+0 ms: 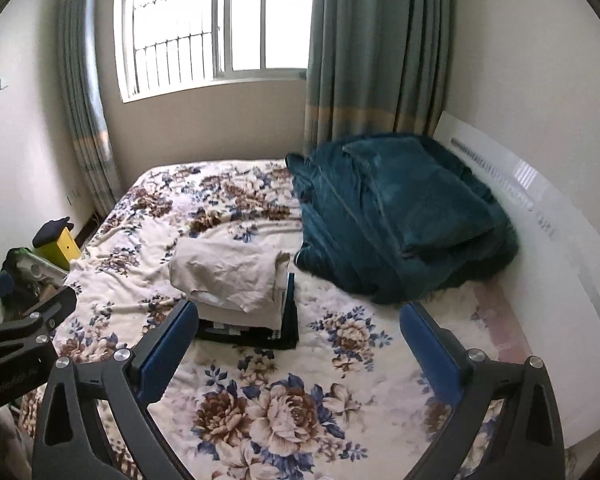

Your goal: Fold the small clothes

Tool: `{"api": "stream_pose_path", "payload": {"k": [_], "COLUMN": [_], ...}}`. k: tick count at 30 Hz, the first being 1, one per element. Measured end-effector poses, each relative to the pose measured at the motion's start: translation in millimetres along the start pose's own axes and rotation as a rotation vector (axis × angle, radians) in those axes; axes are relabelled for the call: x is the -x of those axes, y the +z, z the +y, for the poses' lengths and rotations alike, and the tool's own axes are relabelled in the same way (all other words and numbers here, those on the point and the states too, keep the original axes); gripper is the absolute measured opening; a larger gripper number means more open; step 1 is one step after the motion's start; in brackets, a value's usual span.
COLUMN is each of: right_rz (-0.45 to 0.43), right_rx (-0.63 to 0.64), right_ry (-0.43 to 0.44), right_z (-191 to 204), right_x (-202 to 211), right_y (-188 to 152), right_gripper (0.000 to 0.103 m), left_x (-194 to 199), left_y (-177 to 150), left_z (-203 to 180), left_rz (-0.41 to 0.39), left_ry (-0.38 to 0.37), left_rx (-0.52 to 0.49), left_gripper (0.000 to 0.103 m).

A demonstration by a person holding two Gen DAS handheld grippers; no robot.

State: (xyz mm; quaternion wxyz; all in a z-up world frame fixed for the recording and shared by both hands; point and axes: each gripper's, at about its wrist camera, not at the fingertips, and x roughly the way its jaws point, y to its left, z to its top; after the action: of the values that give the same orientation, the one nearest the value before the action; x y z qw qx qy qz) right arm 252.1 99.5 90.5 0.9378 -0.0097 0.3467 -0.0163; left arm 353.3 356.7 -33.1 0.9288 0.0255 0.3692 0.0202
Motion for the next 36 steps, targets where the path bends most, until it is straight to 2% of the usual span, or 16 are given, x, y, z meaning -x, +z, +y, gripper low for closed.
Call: {"api": "stream_pose_path", "payload": {"k": [5,6,10,22,36], "right_rz": [-0.024,-0.030,-0.045,-0.035,-0.031], "right_rx": [0.009,0.013,0.016,0.009,0.017], "right_ry": [0.023,0.020,0.011,0.035,0.056], "right_z": [-7,-8,-13,-29,-25], "right_x": [55,64,90,102,107], "right_y": [-3,-5,-9,-16,-12], "right_gripper": [0.102,0.102,0.103,0.103,0.103], "left_x": [33,38,50,77,89], "left_y": [-11,-14,-24,-34,-34], "left_z": [3,3,7,7,1], "left_rz": [0.001,-0.001,-0.002,-0.025,-0.030], "left_ry": [-0.019,-0.018,-0.021,-0.002,0.009], "left_rx": [0.022,0.024,0.048,0.057,0.046], "left_gripper": [0.099,0.103,0.103,0.103,0.103]}}
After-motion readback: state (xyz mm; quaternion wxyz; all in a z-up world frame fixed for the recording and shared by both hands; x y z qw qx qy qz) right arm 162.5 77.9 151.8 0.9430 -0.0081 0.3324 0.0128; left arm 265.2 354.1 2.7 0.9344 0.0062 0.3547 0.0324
